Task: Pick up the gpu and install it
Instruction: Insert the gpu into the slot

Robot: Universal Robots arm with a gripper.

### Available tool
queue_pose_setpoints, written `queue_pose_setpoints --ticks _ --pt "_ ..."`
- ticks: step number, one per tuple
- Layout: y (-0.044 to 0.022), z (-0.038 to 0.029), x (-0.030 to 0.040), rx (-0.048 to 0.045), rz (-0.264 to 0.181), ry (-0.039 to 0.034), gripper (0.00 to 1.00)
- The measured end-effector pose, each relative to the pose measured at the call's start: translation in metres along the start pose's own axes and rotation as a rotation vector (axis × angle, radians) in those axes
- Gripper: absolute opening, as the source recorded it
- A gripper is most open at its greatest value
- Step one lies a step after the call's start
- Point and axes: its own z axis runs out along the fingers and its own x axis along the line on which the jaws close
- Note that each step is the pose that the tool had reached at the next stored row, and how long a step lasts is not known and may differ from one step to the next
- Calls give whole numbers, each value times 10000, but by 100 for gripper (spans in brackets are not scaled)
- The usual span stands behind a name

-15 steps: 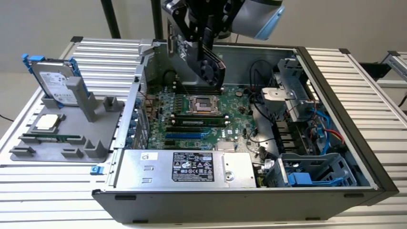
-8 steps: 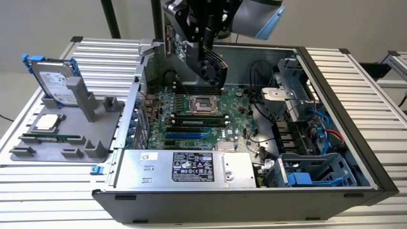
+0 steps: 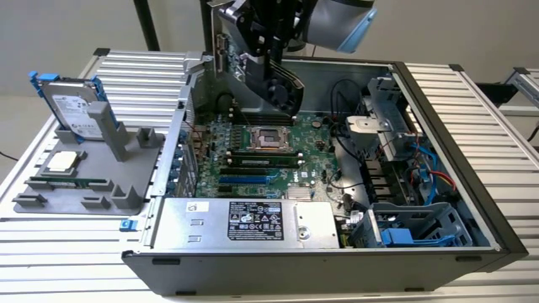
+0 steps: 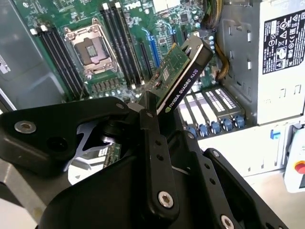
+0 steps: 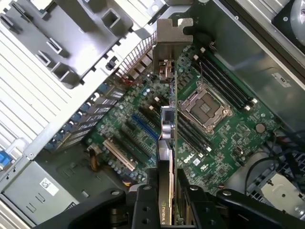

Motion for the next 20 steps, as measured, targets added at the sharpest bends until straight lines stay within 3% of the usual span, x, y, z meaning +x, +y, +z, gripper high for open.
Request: queue_pose_setpoints --ticks 9,20 --pt "-1 0 0 9 -919 7 0" --pt "0 0 0 14 -972 12 0"
